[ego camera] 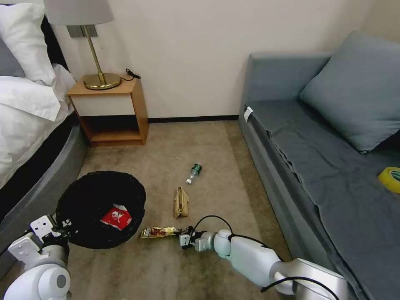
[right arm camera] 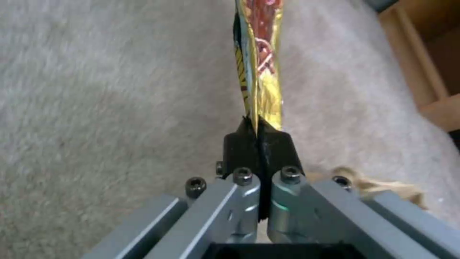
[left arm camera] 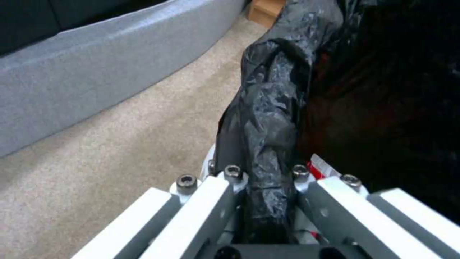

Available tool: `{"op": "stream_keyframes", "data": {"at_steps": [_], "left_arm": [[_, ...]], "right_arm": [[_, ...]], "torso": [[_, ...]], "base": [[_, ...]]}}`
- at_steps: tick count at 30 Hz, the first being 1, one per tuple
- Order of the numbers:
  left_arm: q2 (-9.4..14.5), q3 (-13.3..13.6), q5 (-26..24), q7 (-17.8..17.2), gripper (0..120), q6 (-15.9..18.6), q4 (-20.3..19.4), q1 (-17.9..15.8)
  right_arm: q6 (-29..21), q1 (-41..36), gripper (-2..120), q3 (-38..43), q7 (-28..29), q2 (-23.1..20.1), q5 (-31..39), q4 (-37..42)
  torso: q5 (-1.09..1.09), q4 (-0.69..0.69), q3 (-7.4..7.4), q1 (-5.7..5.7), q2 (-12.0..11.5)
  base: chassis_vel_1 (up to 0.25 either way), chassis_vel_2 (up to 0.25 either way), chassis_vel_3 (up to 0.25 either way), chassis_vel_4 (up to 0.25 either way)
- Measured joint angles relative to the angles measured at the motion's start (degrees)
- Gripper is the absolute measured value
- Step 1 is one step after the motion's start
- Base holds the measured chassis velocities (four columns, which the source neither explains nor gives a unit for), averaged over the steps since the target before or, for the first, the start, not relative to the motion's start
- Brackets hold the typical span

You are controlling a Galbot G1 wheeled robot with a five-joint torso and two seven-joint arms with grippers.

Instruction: Pick up the trash bin, then pick up the garbage on the floor and place it into the trash bin.

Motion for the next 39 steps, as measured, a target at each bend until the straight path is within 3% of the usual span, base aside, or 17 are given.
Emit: {"op": "stream_keyframes", "data": {"at_steps": [7, 11, 15, 22, 26, 27, 31, 39], "left_arm": [[0.58, 0.08, -0.13, -0.17, 2, 0.03, 0.61, -0.11], [1.01, 0.67, 0.15, -0.13, 2, -0.02, 2.04, -0.03], [1.19, 1.25, 0.48, -0.01, 2, -0.03, 2.46, -0.13], [0.73, 2.59, 1.53, 0.03, 2, -0.04, 2.73, -0.16], [0.04, 3.47, 1.76, 0.08, 2, 0.00, 2.58, -0.17], [0.04, 3.47, 1.76, 0.08, 2, 0.00, 2.58, -0.17], [-0.82, 3.92, 1.98, 0.14, 2, 0.08, 2.54, -0.37], [-0.97, 3.86, 1.99, 0.20, 2, 0.25, 1.88, -0.55]], "right_arm": [[-0.53, -0.71, 0, 4.18, -0.93, -8.90, 3.51, 12.00], [-2.88, -2.29, 0, 9.71, -0.56, -21.08, 10.42, 24.05], [-2.25, -2.31, 0, 14.42, -0.32, -24.07, 11.27, 31.05], [-5.91, -0.48, 0, 14.29, 2.36, -22.29, 16.12, 39.87], [-8.82, 2.43, 0, 6.71, 5.41, -16.01, 19.39, 42.97], [-8.82, 2.43, 0, 6.71, 5.41, -16.01, 19.39, 42.97], [-11.85, 4.16, 0, -0.75, 8.49, -7.22, 21.62, 41.53], [-13.56, 4.17, 0, -5.08, 10.39, -3.71, 21.70, 37.60]], "torso": [[0.03, 0.02, 0.00, 0.00, 0.00], [-0.04, -0.08, 0.00, 0.00, 0.00], [0.01, -0.02, 0.00, 0.00, 0.00], [0.00, 0.00, 0.00, 0.00, 0.00], [-0.02, 0.01, 0.00, 0.00, 0.00], [-0.02, 0.01, 0.00, 0.00, 0.00], [-0.01, 0.03, 0.00, 0.00, 0.00], [-0.02, 0.00, 0.00, 0.00, 0.00]], "base": [[0.000, 0.000, 0.000, 0.000], [0.000, 0.000, 0.000, 0.000], [0.000, 0.000, 0.000, 0.000], [0.000, 0.000, 0.000, 0.000], [0.000, 0.000, 0.000, 0.000], [0.000, 0.000, 0.000, 0.000], [0.000, 0.000, 0.000, 0.000], [0.000, 0.000, 0.000, 0.000]]}}
